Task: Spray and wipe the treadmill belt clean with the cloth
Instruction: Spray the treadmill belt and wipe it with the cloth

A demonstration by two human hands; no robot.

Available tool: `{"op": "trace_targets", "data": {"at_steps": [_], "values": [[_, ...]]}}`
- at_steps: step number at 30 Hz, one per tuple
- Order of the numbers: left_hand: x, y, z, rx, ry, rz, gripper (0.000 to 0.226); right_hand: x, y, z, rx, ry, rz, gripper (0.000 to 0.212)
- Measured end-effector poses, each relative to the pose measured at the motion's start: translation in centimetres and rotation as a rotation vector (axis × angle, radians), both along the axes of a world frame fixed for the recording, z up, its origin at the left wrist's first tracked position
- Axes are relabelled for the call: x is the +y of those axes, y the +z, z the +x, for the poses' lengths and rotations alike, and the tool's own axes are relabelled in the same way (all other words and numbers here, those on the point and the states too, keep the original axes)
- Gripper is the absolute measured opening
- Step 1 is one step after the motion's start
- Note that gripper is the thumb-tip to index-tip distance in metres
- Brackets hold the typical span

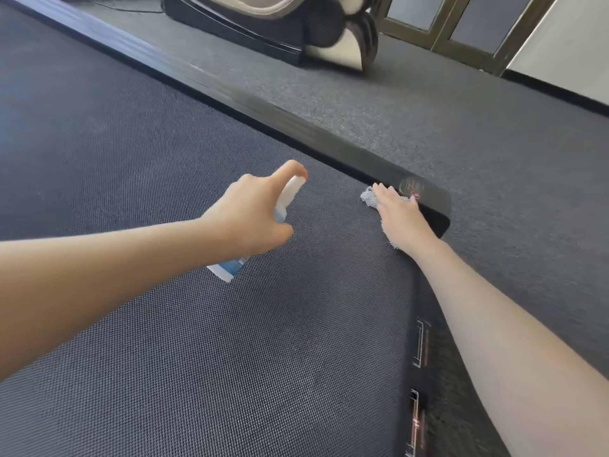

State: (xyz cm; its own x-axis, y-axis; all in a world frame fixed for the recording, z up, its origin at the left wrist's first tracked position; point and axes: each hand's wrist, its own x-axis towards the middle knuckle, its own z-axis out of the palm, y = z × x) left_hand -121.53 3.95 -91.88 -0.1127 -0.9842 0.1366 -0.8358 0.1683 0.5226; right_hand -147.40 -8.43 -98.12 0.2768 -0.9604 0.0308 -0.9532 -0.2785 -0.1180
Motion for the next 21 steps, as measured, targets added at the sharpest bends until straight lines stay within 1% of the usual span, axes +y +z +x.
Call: {"op": "trace_targets", "data": {"at_steps": [3, 8, 10, 12, 14, 15, 17, 18, 19, 21], "values": [[0.4, 0.5, 0.3, 0.042, -0.024, 0.059, 0.057, 0.0, 0.1, 0.0, 0.004, -0.004, 0.014, 0.047], [1.8, 1.4, 1.0, 0.294, -0.155, 0.206, 0.059, 0.1, 0.8, 1.8, 0.041, -0.052, 0.062, 0.046], [2.4, 1.3, 1.3, 0.335, -0.189, 0.221, 0.06, 1.3, 1.2, 3.4, 0.004, -0.013, 0.062, 0.044], [2.7, 1.3, 1.9, 0.344, -0.194, 0.228, 0.062, 4.2, 2.0, 5.4, -0.12, 0.111, 0.054, 0.04], [2.9, 1.5, 2.5, 0.339, -0.179, 0.214, 0.064, 8.6, 2.5, 7.5, -0.221, 0.379, -0.019, 0.034], [3.0, 1.6, 2.8, 0.337, -0.169, 0.208, 0.065, 11.1, 2.4, 8.3, -0.224, 0.504, -0.051, 0.035], [3.2, 1.9, 3.6, 0.35, -0.152, 0.204, 0.066, 15.6, 1.5, 9.2, -0.123, 0.671, -0.035, 0.044], [3.3, 2.1, 3.9, 0.356, -0.143, 0.201, 0.066, 17.6, 0.9, 9.1, -0.058, 0.721, -0.017, 0.049], [3.4, 2.2, 4.2, 0.354, -0.134, 0.195, 0.066, 19.1, 0.4, 8.7, -0.038, 0.747, 0.005, 0.051], [3.5, 2.2, 4.8, 0.346, -0.119, 0.18, 0.066, 20.6, 0.0, 7.8, -0.053, 0.75, 0.037, 0.054]]}}
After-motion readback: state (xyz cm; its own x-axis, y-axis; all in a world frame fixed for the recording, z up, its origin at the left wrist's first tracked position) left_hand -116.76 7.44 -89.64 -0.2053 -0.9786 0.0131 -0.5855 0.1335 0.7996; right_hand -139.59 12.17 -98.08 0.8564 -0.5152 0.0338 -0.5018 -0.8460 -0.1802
